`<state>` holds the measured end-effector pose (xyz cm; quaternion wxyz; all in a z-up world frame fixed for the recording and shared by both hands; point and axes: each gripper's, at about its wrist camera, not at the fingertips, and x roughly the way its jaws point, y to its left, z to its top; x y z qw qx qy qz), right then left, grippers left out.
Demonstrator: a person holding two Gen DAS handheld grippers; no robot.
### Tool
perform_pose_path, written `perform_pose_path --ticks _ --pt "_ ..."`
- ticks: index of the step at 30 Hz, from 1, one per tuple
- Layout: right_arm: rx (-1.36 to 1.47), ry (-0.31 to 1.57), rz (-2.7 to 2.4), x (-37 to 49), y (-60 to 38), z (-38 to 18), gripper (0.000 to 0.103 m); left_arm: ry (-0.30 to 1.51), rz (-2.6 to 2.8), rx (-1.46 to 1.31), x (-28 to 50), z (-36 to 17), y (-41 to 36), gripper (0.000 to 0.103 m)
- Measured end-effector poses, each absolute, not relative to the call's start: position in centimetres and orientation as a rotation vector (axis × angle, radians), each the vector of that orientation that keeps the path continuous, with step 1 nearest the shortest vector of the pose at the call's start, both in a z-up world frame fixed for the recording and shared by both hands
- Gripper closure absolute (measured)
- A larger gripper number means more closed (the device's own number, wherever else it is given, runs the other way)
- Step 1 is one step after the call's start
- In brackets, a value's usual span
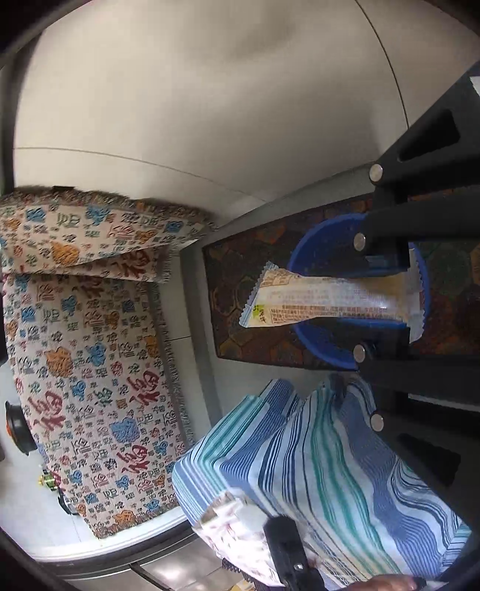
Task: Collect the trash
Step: 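Open both tools over the blue wastebasket to drop the box and snack bar, then return both tools to the table above the remaining trash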
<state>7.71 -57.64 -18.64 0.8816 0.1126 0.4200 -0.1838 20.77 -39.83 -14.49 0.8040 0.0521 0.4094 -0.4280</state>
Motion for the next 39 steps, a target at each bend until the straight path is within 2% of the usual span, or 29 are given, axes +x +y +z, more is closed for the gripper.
perform_pose_path --ticks 14,17,18,19,20,25,29,39 --pt "0.231 0.945 -0.381 7.7 -61.5 -22.4 0.086 0.984 -0.939 0.165 22.7 -20.6 -48.2 0.036" --pt "0.219 0.947 -0.392 8.1 -61.8 -22.7 0.083 0.998 -0.945 0.181 23.1 -21.4 -49.3 0.032" --pt "0.215 0.948 -0.394 8.2 -61.8 -22.8 0.07 1.008 -0.948 0.185 23.1 -21.7 -49.6 0.028" --pt "0.213 0.948 -0.4 8.4 -61.9 -22.8 0.059 1.018 -0.949 0.186 23.4 -21.9 -49.8 0.017" --pt "0.215 0.939 -0.408 8.4 -62.0 -22.7 0.045 1.026 -0.947 0.179 23.6 -22.1 -49.9 0.014" --pt "0.211 0.881 -0.431 8.2 -62.2 -21.5 0.046 1.025 -0.931 0.137 24.4 -21.6 -49.1 0.012" --pt "0.198 0.83 -0.441 8.2 -61.6 -20.0 0.046 0.97 -0.911 0.136 23.7 -19.2 -47.0 0.012" --pt "0.111 0.728 -0.378 10.7 -56.1 -15.5 0.046 0.823 -0.767 0.135 20.1 -12.7 -35.2 0.012"
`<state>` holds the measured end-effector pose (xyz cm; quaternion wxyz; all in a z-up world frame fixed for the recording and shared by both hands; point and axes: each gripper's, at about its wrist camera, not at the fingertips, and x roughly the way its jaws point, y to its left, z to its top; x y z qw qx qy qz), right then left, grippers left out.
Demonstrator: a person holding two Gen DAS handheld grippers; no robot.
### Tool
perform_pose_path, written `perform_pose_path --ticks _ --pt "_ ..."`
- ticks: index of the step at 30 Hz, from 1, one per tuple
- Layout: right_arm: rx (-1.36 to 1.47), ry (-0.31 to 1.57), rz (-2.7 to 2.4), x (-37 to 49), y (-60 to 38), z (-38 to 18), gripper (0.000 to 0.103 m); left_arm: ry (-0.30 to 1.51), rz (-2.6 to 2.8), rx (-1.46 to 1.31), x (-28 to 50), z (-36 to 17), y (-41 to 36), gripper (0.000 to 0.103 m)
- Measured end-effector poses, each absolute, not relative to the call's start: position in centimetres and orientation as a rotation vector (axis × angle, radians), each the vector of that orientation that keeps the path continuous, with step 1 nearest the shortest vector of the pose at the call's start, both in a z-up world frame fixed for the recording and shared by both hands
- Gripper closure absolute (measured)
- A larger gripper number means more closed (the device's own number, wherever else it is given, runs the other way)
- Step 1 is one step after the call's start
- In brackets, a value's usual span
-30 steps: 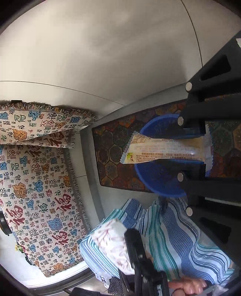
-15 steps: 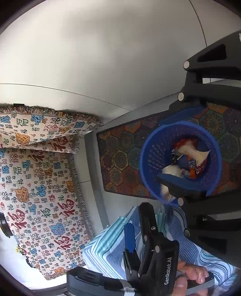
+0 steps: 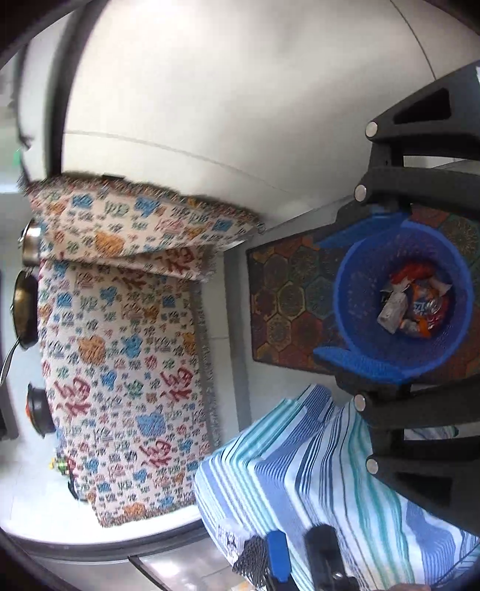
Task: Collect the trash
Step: 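Return both tools to the table above the remaining trash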
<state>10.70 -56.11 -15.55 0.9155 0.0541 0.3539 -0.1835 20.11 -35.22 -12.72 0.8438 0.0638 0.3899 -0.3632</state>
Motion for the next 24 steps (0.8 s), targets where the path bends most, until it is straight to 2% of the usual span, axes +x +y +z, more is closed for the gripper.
perform_pose_path --ticks 12,20,24 --pt "-0.02 0.697 -0.13 16.2 -40.6 -13.7 0.046 0.857 -0.385 0.17 21.8 -15.2 -15.1 0.01" --pt "-0.091 0.788 0.081 19.9 -29.2 -17.1 0.046 0.897 -0.242 0.172 25.0 -17.7 -6.9 0.01" --pt "-0.133 0.833 0.122 21.3 -26.5 -18.7 0.046 0.956 -0.201 0.11 25.9 -19.1 -4.4 0.01"
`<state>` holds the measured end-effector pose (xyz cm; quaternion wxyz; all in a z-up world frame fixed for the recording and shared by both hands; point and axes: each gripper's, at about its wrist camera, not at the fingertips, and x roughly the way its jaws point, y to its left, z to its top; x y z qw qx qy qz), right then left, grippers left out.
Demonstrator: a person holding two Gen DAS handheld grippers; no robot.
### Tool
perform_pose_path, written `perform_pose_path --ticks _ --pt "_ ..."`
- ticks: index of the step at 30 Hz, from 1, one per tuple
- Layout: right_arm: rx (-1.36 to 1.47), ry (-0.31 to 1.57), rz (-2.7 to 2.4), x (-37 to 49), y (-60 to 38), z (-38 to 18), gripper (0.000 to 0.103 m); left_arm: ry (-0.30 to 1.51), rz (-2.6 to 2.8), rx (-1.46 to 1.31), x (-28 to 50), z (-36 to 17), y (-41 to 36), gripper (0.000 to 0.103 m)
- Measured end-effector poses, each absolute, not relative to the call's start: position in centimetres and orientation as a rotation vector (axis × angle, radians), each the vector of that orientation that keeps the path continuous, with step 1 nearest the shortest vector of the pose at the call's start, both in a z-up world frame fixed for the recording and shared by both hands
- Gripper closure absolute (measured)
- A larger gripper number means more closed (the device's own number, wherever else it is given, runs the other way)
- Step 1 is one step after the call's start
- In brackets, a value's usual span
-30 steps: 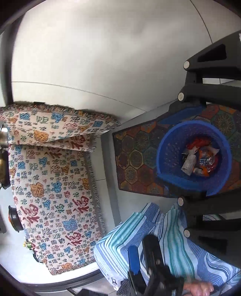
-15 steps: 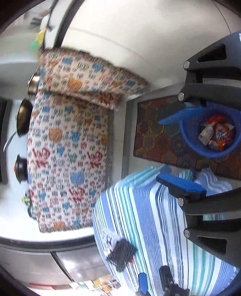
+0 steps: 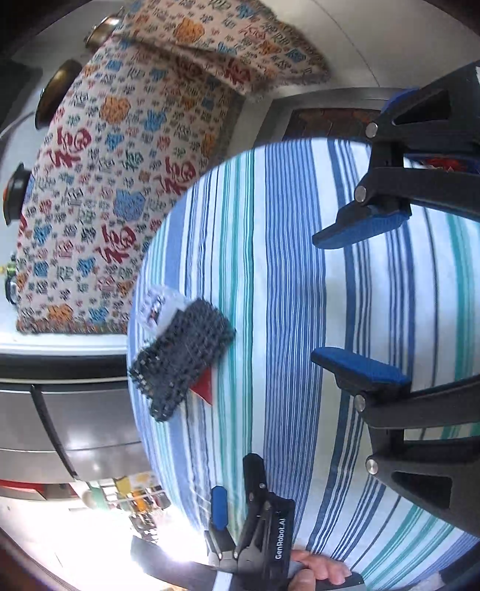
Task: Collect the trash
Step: 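Return both tools to the table above the remaining trash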
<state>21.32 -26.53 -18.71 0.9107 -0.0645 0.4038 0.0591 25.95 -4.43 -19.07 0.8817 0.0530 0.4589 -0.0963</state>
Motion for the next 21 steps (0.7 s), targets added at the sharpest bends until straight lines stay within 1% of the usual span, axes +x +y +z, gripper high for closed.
perform_pose_path --ticks 3,4,6,7,8,11,17,21 --pt "-0.13 0.869 0.135 22.5 -25.9 -19.4 0.046 0.977 -0.197 0.093 26.2 -19.4 -3.8 0.009" --pt "-0.123 0.882 0.137 23.0 -25.8 -19.6 0.046 0.984 -0.187 0.115 26.3 -19.6 -3.9 0.004" --pt "-0.113 0.909 0.137 23.7 -25.6 -20.0 0.047 0.999 -0.178 0.102 26.6 -19.8 -3.7 0.0" --pt "-0.096 0.905 0.138 24.0 -25.7 -20.0 0.047 0.999 -0.177 0.102 26.7 -19.8 -3.8 0.0" --pt "-0.085 0.912 0.14 24.2 -25.8 -20.0 0.046 0.962 -0.172 0.104 26.6 -19.9 -3.8 0.0" --pt "-0.083 0.911 0.148 24.9 -25.7 -19.9 0.045 0.964 -0.175 0.101 26.7 -20.0 -3.7 0.0" --pt "-0.142 0.914 0.186 27.0 -24.8 -19.9 0.045 0.964 -0.175 0.098 26.7 -20.0 -3.8 0.0" --pt "-0.174 0.855 0.236 28.2 -23.3 -19.0 0.045 0.963 -0.173 0.098 26.7 -20.0 -3.7 0.0"
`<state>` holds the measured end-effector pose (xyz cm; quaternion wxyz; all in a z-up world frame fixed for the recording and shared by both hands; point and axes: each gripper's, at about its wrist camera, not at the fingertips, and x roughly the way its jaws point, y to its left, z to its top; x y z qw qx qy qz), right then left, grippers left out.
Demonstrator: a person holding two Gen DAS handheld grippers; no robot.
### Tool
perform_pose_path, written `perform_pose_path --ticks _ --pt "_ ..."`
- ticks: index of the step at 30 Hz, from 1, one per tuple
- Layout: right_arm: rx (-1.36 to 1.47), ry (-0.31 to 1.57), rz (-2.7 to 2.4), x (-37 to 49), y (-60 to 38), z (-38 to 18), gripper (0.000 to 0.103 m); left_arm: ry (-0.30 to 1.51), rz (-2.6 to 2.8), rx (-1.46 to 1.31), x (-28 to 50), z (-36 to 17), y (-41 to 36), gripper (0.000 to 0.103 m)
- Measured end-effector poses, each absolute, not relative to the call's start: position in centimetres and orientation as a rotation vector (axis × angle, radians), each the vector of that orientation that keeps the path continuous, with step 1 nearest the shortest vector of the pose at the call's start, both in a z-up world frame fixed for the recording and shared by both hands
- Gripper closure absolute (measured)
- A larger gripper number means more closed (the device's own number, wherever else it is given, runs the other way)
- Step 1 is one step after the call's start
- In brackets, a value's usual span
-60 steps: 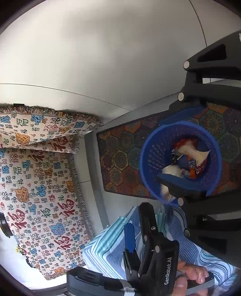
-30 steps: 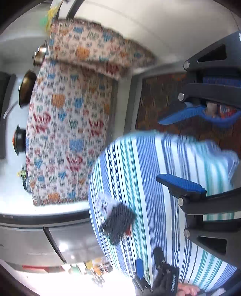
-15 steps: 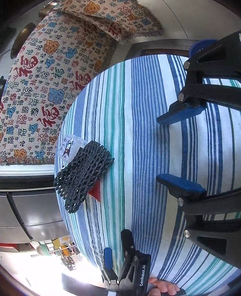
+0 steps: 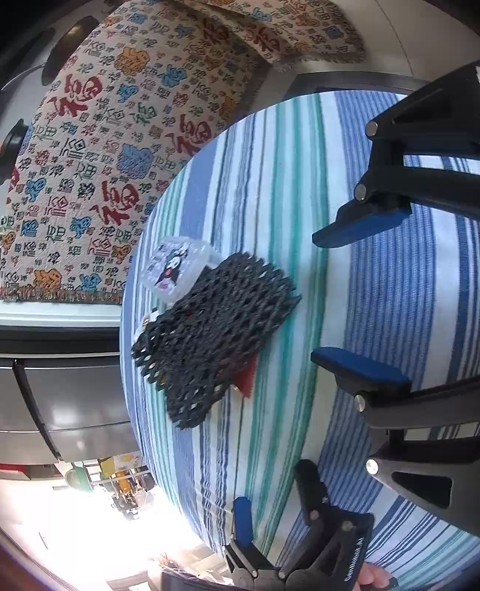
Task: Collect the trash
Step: 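Return both tools to the table above the remaining trash, then grasp the red snack wrapper with the left tool while the right tool grasps the black foam net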
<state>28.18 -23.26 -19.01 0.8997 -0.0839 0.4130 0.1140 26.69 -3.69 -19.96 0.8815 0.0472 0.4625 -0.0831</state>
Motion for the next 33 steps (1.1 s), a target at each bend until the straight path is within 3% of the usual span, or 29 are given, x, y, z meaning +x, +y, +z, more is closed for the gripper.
perform_pose_path --ticks 5,7,8,11,16,19,23,28,30,32,33 --pt "-0.241 0.806 0.247 29.6 -20.7 -18.8 0.047 0.963 -0.173 0.098 26.8 -20.0 -3.7 0.0" --pt "-0.233 0.812 0.246 30.2 -20.1 -19.0 0.062 0.964 -0.173 0.098 26.8 -20.0 -3.7 0.0" --pt "-0.221 0.83 0.249 30.5 -20.0 -19.1 0.078 0.964 -0.173 0.098 26.8 -20.0 -3.7 0.0" --pt "-0.172 0.846 0.245 30.2 -20.6 -18.8 0.092 0.963 -0.173 0.098 26.7 -20.0 -3.8 0.0" --pt "0.071 0.894 0.33 28.4 -24.6 -17.2 0.092 0.965 -0.173 0.098 26.7 -20.0 -3.8 0.0" --pt "0.369 0.961 0.437 27.5 -28.5 -17.5 0.092 0.965 -0.173 0.098 26.7 -20.0 -3.7 0.0" --pt "0.479 1.005 0.322 26.4 -33.2 -18.4 0.088 0.965 -0.177 0.1 26.8 -20.1 -3.6 0.0" --pt "0.372 1.021 0.139 25.3 -35.4 -18.9 0.077 0.96 -0.197 0.089 26.9 -19.9 -3.8 0.0" --pt "0.315 1.011 0.104 24.7 -35.1 -18.7 0.051 0.955 -0.247 0.057 27.0 -19.5 -4.1 0.001" --pt "0.268 0.989 0.079 23.9 -34.7 -18.2 0.042 0.953 -0.275 0.024 27.5 -18.9 -4.7 0.001" --pt "0.231 0.981 0.072 23.6 -34.3 -18.0 0.042 0.949 -0.287 0.016 27.8 -18.4 -5.2 0.001"
